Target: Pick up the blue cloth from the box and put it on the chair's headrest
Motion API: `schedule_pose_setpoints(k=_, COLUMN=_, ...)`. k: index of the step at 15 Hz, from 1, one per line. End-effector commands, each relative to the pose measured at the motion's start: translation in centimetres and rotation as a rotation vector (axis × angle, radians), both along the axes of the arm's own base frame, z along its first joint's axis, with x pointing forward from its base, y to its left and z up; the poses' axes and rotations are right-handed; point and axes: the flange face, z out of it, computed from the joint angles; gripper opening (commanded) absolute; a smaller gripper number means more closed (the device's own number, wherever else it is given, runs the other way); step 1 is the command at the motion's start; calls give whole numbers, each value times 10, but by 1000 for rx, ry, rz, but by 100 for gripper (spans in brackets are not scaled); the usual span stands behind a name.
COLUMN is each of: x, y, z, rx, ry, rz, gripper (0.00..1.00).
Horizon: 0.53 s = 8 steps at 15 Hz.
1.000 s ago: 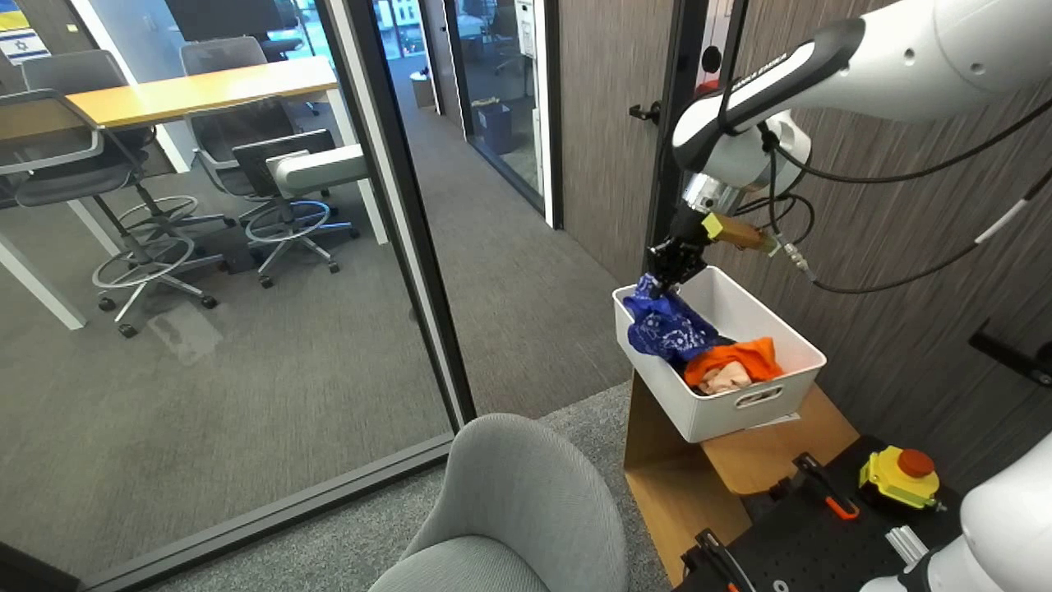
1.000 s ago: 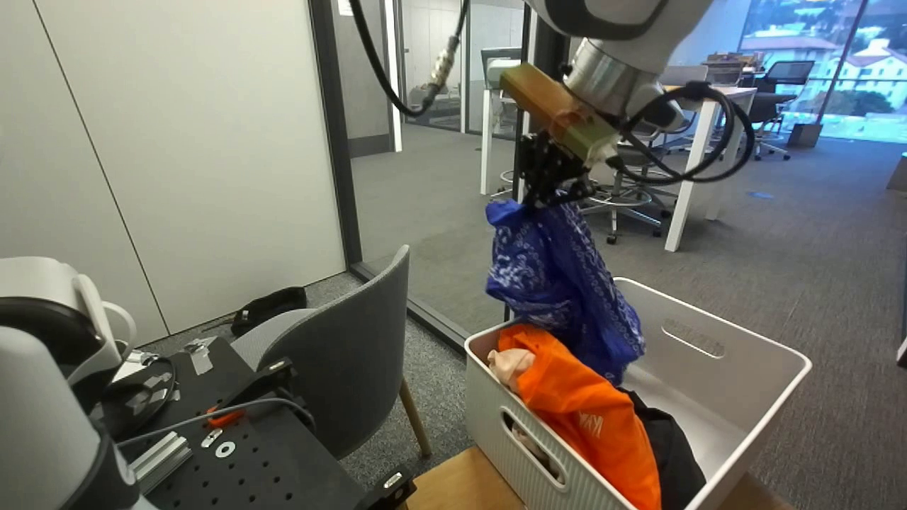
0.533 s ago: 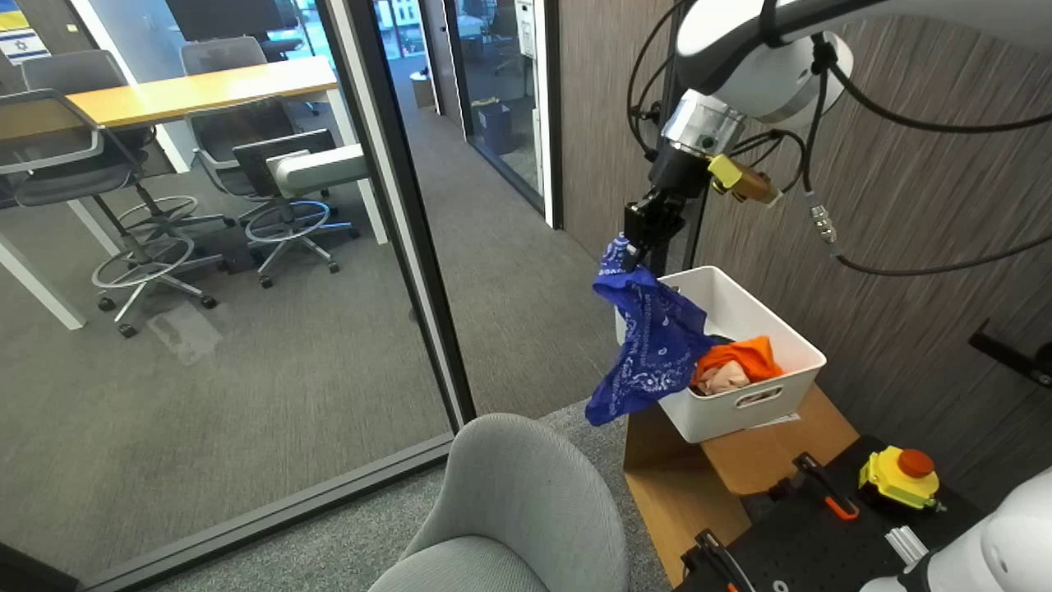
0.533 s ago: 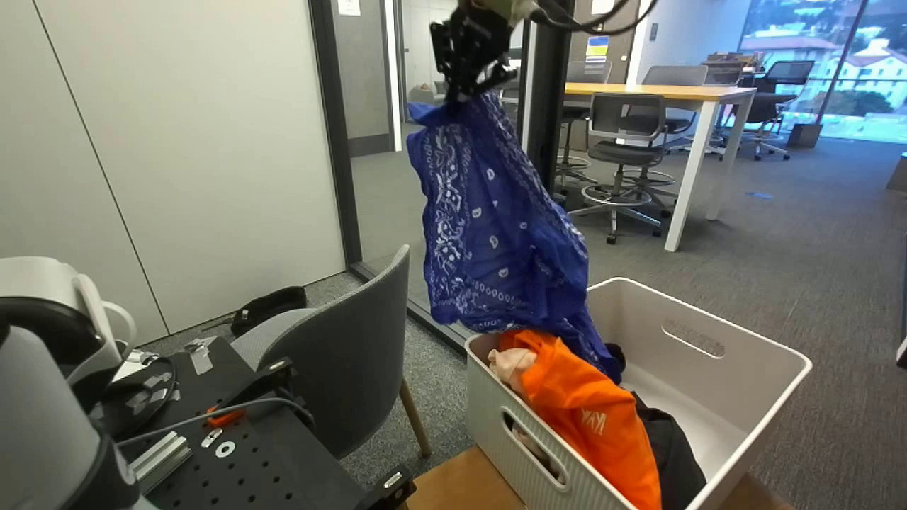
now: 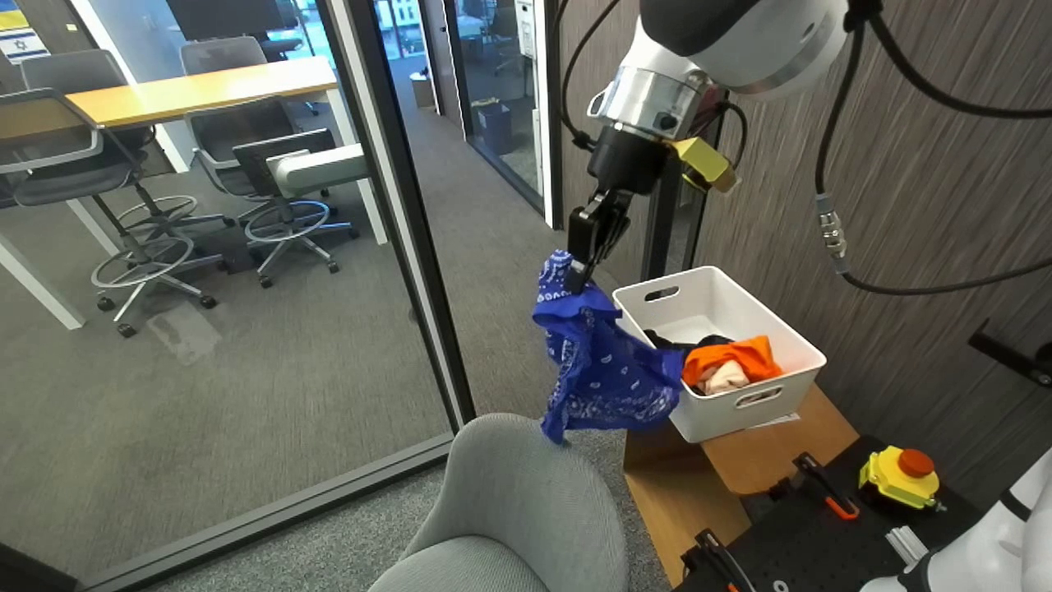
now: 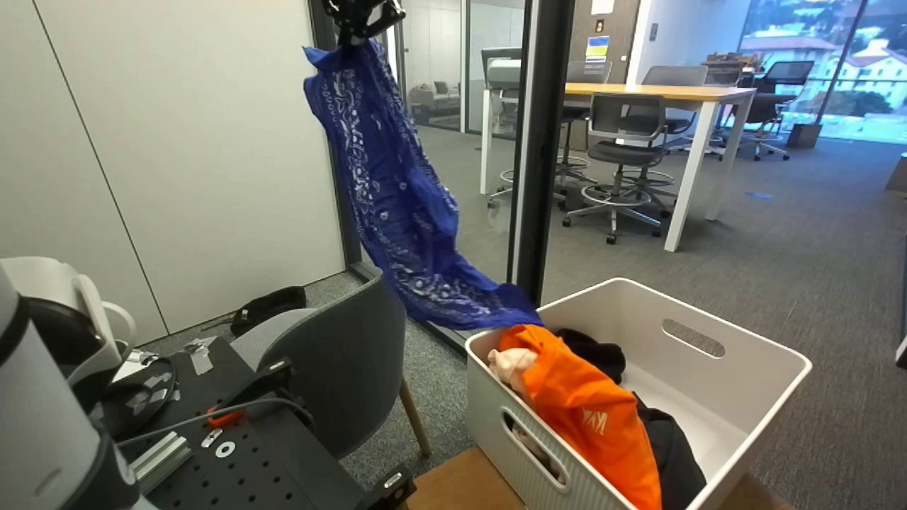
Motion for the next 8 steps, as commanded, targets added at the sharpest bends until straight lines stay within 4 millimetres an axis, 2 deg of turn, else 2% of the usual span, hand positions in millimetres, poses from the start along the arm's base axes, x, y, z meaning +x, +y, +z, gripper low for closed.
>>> schedule_pose_setpoints(k=1, x=-3, y=35, z=-1, rx=42, ry=22, rz=84, gripper=6)
schedule_pose_setpoints(k=5, x=-6, y=57, z=-17, rx=51, ry=52, rz=134, gripper=6)
schedule_pose_setpoints(k=8, x=-6, y=66, z=-41, rx=33, ry=86, rz=149, gripper=6)
